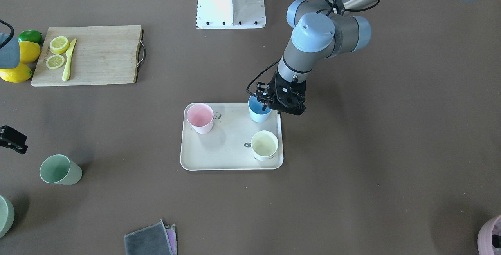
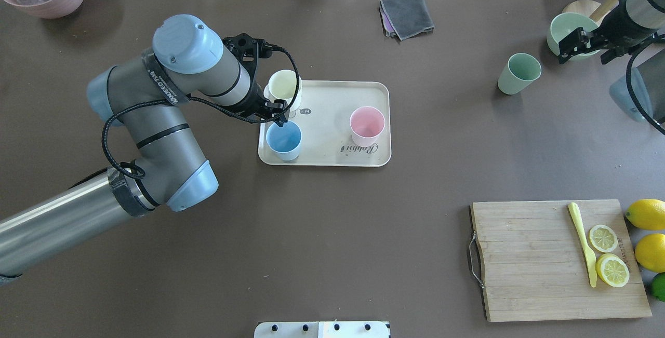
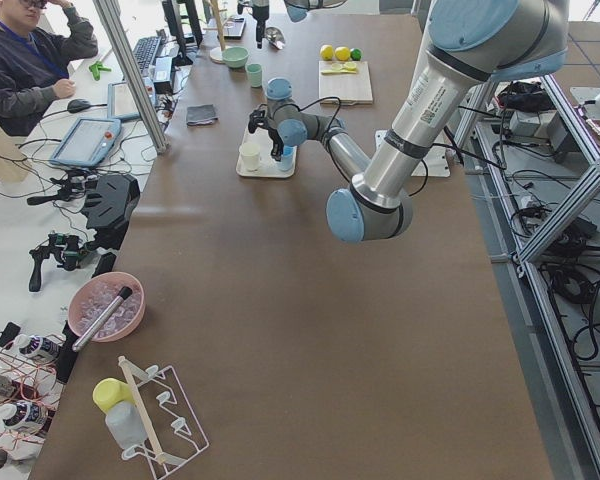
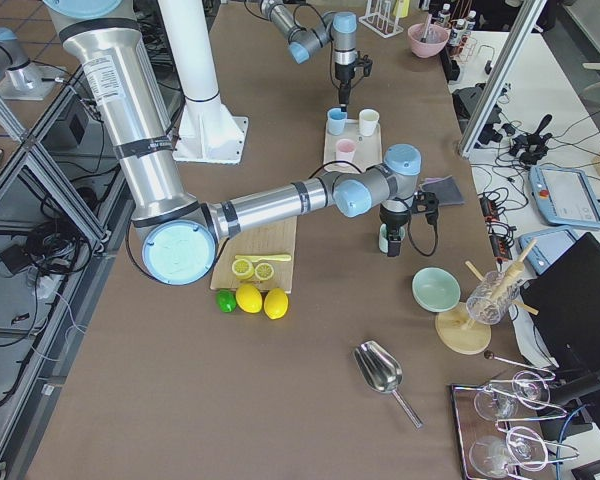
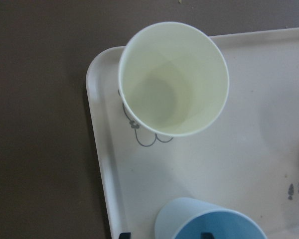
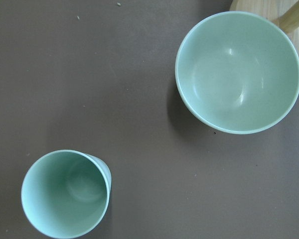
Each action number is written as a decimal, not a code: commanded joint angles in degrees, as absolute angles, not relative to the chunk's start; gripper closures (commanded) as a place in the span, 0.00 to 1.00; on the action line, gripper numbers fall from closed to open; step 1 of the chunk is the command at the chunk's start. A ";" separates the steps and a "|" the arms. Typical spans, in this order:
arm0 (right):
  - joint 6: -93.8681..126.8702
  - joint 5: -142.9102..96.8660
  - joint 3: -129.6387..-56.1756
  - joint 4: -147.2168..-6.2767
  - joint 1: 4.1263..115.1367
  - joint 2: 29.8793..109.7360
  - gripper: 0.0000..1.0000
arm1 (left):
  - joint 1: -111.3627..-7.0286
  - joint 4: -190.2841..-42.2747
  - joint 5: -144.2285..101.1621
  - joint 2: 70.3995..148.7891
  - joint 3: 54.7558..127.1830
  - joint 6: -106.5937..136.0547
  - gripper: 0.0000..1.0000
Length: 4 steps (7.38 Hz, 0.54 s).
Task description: Place all cups on tray
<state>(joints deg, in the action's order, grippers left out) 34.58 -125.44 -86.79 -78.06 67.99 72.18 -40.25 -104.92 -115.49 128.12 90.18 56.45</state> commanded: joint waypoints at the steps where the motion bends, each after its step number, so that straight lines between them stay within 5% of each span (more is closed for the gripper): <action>1: 34.98 -124.55 -83.51 -73.50 67.07 72.07 0.01 | -49.69 -100.14 -124.21 126.31 94.46 54.07 0.03; 4: 35.68 -124.45 -82.00 -72.68 65.92 70.50 0.11 | -62.90 -97.21 -130.59 116.84 96.15 31.43 0.03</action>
